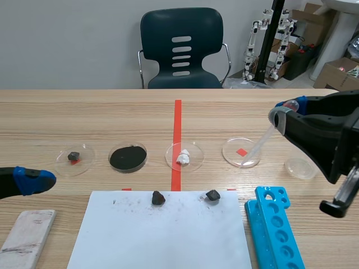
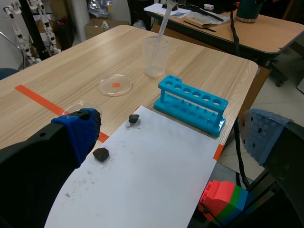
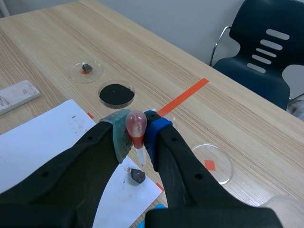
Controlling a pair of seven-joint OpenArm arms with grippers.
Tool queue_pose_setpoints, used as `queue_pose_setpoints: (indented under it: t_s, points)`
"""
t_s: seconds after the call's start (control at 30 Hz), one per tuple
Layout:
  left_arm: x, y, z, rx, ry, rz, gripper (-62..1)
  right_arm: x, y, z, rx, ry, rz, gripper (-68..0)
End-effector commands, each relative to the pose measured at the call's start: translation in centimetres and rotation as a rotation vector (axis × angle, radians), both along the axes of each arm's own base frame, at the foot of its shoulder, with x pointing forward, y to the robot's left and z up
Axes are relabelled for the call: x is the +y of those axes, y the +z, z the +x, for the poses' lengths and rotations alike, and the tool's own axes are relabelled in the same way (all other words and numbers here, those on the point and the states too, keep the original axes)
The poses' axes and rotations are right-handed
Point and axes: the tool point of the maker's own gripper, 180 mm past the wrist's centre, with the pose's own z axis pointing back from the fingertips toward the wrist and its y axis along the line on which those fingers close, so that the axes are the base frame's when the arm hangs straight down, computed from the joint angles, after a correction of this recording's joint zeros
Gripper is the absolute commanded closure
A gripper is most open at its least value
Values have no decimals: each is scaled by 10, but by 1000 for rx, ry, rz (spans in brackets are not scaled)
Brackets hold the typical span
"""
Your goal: Squeeze the dropper onto the mineral
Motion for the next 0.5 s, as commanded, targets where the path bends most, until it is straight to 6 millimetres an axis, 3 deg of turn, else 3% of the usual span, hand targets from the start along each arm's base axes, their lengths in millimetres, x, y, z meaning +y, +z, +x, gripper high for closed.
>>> queue_pose_setpoints:
  t_s: [0.0,0.47]
  points:
    - [-2,5,0,-4,0,-31,-615,2,10,2,-33,11,14,-68]
    - [-2,5,0,-4,0,-32,-615,3,19,7,-71,12,26,-68]
